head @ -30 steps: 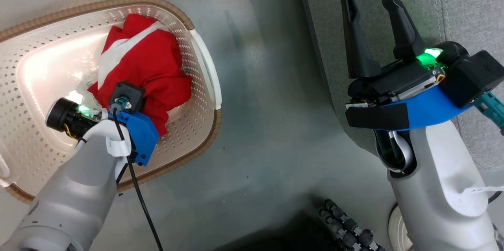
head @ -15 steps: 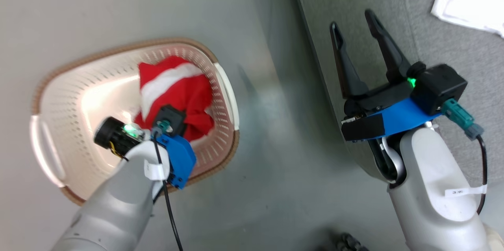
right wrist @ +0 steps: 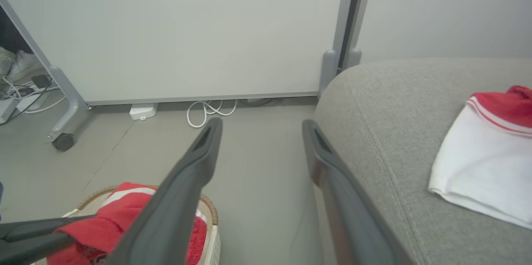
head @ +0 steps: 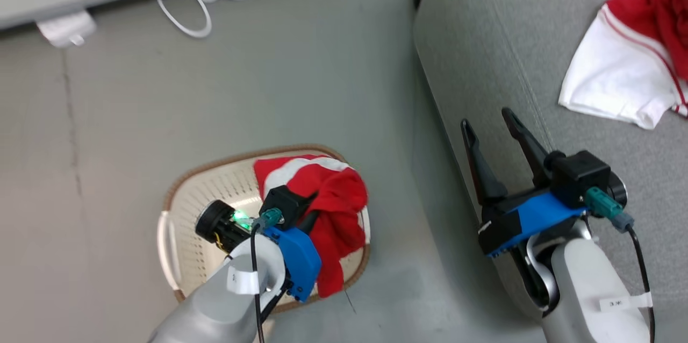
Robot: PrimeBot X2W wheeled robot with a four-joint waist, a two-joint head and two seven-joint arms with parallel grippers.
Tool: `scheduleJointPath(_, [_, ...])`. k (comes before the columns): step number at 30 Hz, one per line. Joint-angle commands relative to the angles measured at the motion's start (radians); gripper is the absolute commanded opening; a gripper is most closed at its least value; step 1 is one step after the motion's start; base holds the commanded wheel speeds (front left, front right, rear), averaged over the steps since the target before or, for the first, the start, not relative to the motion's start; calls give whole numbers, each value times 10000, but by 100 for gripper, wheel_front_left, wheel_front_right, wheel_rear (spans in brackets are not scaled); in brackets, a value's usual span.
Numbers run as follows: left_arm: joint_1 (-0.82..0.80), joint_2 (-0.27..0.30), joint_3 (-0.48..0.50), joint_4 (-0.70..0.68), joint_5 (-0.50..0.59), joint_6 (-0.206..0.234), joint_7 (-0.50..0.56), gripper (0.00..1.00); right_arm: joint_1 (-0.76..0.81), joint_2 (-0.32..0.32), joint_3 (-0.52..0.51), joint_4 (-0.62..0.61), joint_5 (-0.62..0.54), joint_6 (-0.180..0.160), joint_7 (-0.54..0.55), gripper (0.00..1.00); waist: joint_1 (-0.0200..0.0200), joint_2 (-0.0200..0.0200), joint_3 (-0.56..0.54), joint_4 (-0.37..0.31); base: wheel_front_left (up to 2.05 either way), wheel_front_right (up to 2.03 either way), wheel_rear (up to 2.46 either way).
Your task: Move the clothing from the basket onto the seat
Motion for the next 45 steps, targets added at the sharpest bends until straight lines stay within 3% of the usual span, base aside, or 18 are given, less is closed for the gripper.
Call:
scheduleJointPath(1, [128,42,114,-231,-70,-20,-43,0,252,-17,-47,1,8,1,77,100,3,-2,-1286,739,0,0,0])
scheduleJointPath(15, [465,108,1694,-2566,-331,-23,-45,0,1817,-14,-211,-473,197,1,769,100,3,-2,-3351,1536,0,0,0])
scheduleJointPath(31, [-1098,-230,905,-2972,-1577,-23,386,0,2244,-14,-58,-719,395,1,1044,100,3,-2,-3961,1762,0,0,0])
scheduleJointPath(45, [-1269,-316,295,-2599,-2208,-23,267,0,2209,-13,133,-585,609,3,961,100,3,-2,-3978,1599,0,0,0])
